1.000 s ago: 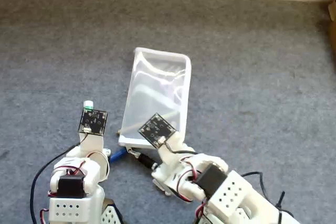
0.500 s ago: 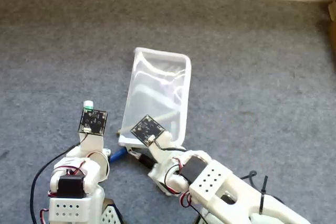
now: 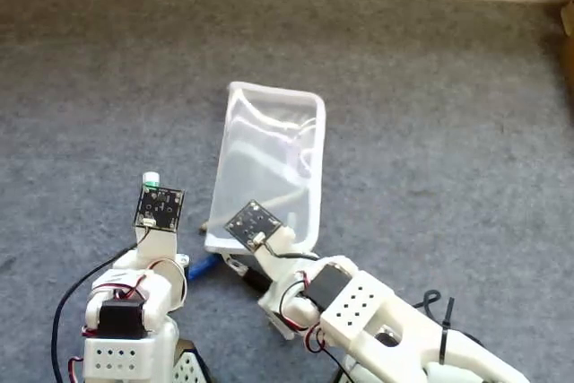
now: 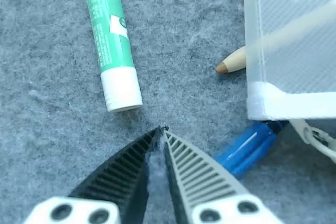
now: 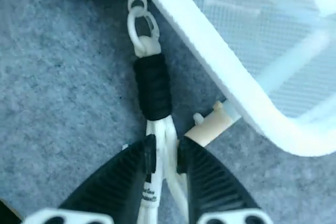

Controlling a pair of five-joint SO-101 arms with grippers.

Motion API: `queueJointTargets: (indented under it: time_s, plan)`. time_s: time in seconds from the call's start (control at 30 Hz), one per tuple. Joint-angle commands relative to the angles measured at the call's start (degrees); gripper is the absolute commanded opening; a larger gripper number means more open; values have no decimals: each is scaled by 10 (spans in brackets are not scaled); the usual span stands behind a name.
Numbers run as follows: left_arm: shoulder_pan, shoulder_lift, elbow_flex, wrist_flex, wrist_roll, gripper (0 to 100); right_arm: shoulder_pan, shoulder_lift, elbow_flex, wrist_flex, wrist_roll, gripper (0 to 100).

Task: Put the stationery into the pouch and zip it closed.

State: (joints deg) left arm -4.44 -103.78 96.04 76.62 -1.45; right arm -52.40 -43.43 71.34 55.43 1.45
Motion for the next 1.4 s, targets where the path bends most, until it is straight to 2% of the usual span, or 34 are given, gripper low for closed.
queueJointTargets:
  time_s: [0.0,0.2,0.4,0.5,0.6,0.7,0.9,1.1,1.37]
  plan:
    - [-3,-3,11,3,-4,7,6,10,-31,36,41,5]
    - [-3,-3,11,3,-4,7,95,10,-51,44,52,5]
    - [-3,-3,11,3,-4,7,211,10,-66,45,111,5]
    - [-3,-3,11,3,-4,7,240,9,-85,45,111,5]
    - [-3,-3,11,3,-4,7,233,9,-101,60,109,6]
    - [-3,-3,11,3,-4,7,212,9,-145,119,107,10]
    - [-3,-3,11,3,-4,7,128,9,-218,188,106,131]
    - [-3,-3,11,3,-4,7,24,15,-224,164,106,160]
    - [-3,-3,11,3,-4,7,11,16,-154,47,106,162]
